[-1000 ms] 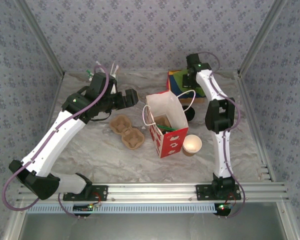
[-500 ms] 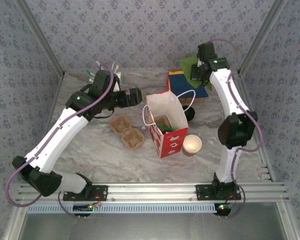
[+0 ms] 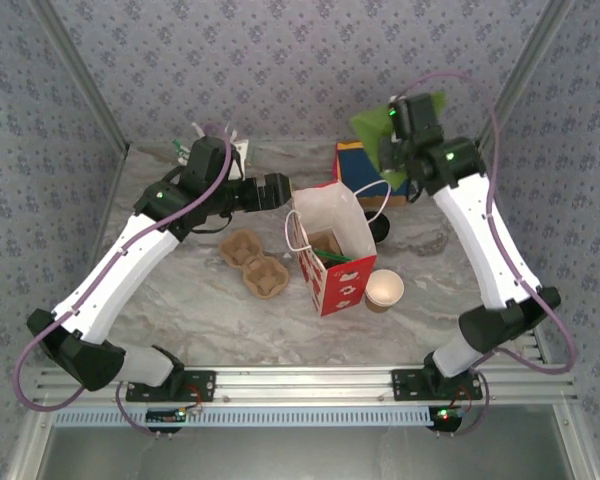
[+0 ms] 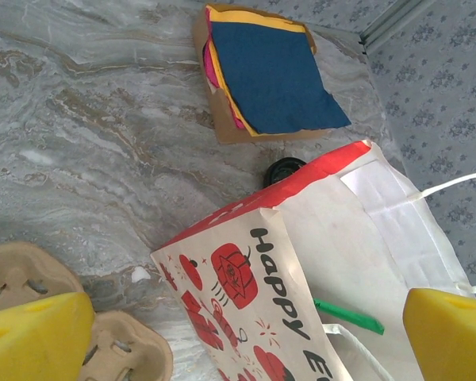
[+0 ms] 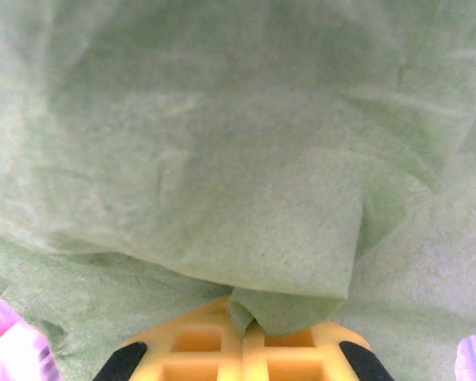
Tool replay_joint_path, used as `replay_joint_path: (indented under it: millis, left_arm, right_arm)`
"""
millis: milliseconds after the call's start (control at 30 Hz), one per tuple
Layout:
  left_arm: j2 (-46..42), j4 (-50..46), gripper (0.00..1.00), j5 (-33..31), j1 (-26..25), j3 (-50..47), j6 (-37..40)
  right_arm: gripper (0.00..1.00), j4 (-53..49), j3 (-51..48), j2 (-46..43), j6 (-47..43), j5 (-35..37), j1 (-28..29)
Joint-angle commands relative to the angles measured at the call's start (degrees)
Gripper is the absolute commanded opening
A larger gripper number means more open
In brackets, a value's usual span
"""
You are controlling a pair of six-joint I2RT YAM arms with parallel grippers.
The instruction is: Pack the takeout coffee
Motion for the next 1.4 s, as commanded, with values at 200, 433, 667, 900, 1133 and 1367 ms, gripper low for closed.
replay_joint_path:
  millis: [200,433,667,900,1133,1367]
  left_arm:
    - [-5.06,2.99,1.0,0.68,-0.34,-2.99,0.65]
    - [-10.03,2.35,1.0,-2.15,-0.22,-6.13,0.25]
    - [-15.02,1.01,1.0,-5.22,-0.24,-8.27,0.23]
    - [-18.33,0.49,1.0,-6.32,-0.22,-10.75,-0.29]
    - [-18.91,-0.04,1.0,-6.43,-0.22,-10.94,-0.3]
    - [-18.85,-0.15,1.0,-6.33,-0.22,-11.07,-0.36]
  right_arm:
    - [0.04,-7.19,1.29,-7.38,-2.32,23.67,19.61]
    - [0.05,-11.09,-2.18,-6.02,1.05,31.72,29.26]
    - [0.05,-17.05,-5.39,-0.33,9.33,31.78,31.61]
    - [0.05,-23.1,-5.67,6.5,15.65,33.74,33.18]
    - [0.06,-29.32,-4.41,10.23,22.69,33.09,33.04]
    - [0.1,-29.94,-4.26,9.89,23.44,32.93,32.16]
